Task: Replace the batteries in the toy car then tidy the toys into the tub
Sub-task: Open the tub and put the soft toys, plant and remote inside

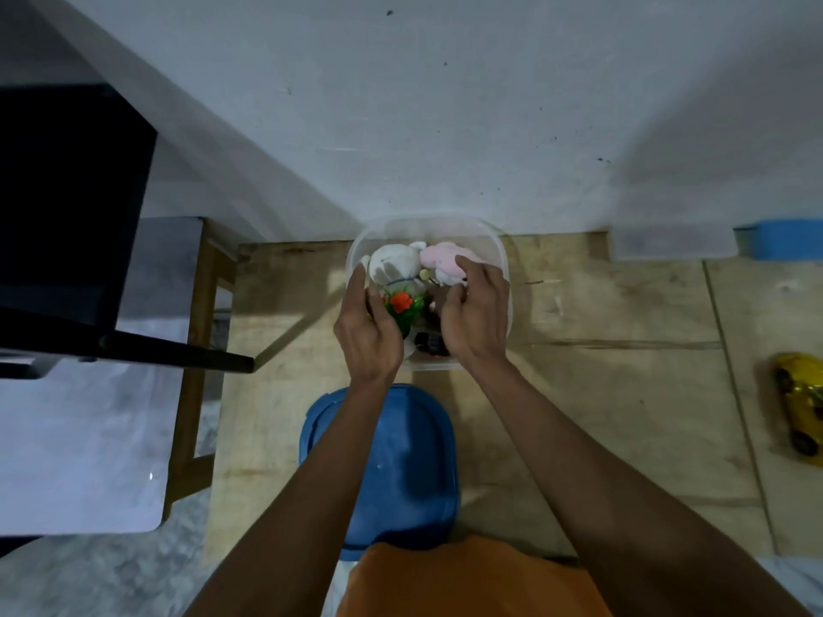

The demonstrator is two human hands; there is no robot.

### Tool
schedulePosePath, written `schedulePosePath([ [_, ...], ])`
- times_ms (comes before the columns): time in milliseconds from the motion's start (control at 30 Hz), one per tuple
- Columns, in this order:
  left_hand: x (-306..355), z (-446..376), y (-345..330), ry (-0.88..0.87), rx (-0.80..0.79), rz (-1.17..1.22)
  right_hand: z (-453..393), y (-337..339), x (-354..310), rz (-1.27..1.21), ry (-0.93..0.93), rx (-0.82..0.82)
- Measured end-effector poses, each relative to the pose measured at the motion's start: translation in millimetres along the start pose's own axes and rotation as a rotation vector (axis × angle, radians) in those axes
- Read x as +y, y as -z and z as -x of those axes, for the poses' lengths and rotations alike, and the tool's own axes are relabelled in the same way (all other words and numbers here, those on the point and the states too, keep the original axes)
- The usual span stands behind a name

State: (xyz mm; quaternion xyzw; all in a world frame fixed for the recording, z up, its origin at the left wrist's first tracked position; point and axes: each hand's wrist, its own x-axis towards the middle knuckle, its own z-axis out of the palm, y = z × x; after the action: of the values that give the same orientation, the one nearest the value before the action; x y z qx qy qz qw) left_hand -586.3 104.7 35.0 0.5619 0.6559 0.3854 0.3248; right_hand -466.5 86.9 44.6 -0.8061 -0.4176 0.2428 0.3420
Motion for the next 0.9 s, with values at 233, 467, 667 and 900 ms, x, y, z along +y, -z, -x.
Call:
schedulePosePath([
  [233, 1, 6, 4, -0.133, 0.019, -0.004, 15, 9, 11, -0.004, 0.05, -0.019],
  [467, -4, 41, 21, -0.034, 0.072, -0.012, 54, 27, 17, -0.155, 0.119, -0.04],
  [667, -23, 110, 51, 0.08, 0.071, -0.132, 112, 34, 44, -0.153, 0.15, -0.068],
  [900, -78, 165, 83, 0.297, -0.05, -0.419, 170, 18, 89, -0.021, 0.007, -0.318],
])
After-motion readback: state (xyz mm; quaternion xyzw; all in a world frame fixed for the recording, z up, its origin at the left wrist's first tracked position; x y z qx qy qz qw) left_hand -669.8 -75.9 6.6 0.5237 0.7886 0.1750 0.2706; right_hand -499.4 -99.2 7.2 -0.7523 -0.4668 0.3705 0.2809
